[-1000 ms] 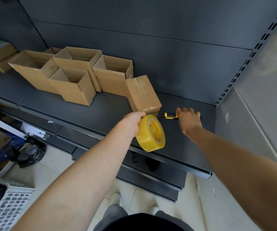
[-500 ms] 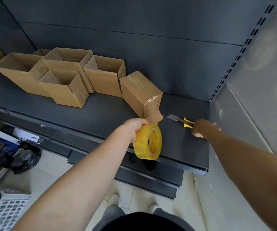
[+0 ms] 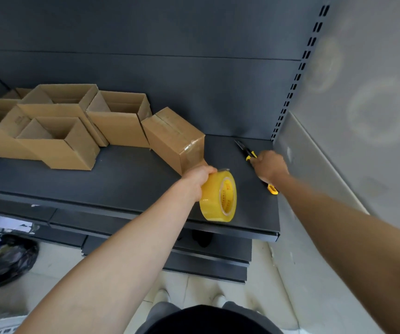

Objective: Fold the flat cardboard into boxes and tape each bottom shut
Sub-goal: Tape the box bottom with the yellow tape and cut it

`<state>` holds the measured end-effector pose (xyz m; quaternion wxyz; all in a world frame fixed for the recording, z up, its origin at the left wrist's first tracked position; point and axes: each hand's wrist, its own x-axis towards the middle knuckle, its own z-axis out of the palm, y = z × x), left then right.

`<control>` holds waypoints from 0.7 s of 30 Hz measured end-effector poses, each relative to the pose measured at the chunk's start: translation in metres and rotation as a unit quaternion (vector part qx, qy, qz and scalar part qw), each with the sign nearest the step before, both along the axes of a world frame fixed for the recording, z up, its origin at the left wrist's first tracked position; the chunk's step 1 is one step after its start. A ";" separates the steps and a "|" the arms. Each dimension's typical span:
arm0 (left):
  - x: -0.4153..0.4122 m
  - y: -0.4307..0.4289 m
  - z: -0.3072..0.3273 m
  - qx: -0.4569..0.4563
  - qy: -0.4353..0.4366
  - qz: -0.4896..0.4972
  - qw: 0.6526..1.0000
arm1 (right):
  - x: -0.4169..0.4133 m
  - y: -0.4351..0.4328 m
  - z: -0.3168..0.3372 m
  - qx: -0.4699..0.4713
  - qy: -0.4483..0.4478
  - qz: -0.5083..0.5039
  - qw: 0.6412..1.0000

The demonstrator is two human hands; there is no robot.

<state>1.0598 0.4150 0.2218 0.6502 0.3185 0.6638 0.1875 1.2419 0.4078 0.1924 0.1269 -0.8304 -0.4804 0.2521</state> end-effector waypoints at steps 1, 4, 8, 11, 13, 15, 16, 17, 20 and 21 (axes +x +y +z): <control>0.004 -0.001 0.000 0.000 0.001 0.004 1.000 | -0.002 -0.001 0.007 -0.015 0.081 -0.016 0.996; 0.013 -0.002 -0.001 0.007 0.003 0.008 1.000 | -0.014 -0.012 0.028 -0.124 0.238 -0.064 0.961; 0.021 -0.004 0.001 0.027 0.030 -0.010 0.999 | -0.016 -0.021 0.028 -0.180 0.397 -0.138 0.889; 0.024 -0.005 0.001 0.054 0.046 -0.027 0.997 | -0.016 -0.025 0.027 -0.187 0.487 -0.193 0.831; 0.026 -0.007 0.002 0.067 0.051 -0.041 0.996 | -0.018 -0.026 0.029 -0.185 0.520 -0.212 0.807; 0.028 -0.010 0.004 0.081 0.045 -0.044 0.995 | -0.024 -0.027 0.033 -0.170 0.525 -0.231 0.801; 0.029 -0.011 0.004 0.084 0.039 -0.036 0.995 | -0.026 -0.027 0.035 -0.156 0.520 -0.246 0.803; 0.029 -0.014 0.005 0.084 0.035 -0.029 0.995 | -0.030 -0.028 0.038 -0.137 0.514 -0.262 0.806; 0.031 -0.018 0.007 0.073 -0.004 -0.015 0.997 | -0.036 -0.023 0.039 -0.092 0.468 -0.285 0.832; 0.031 -0.019 0.008 0.064 -0.018 -0.014 0.998 | -0.039 -0.020 0.040 -0.086 0.447 -0.288 0.842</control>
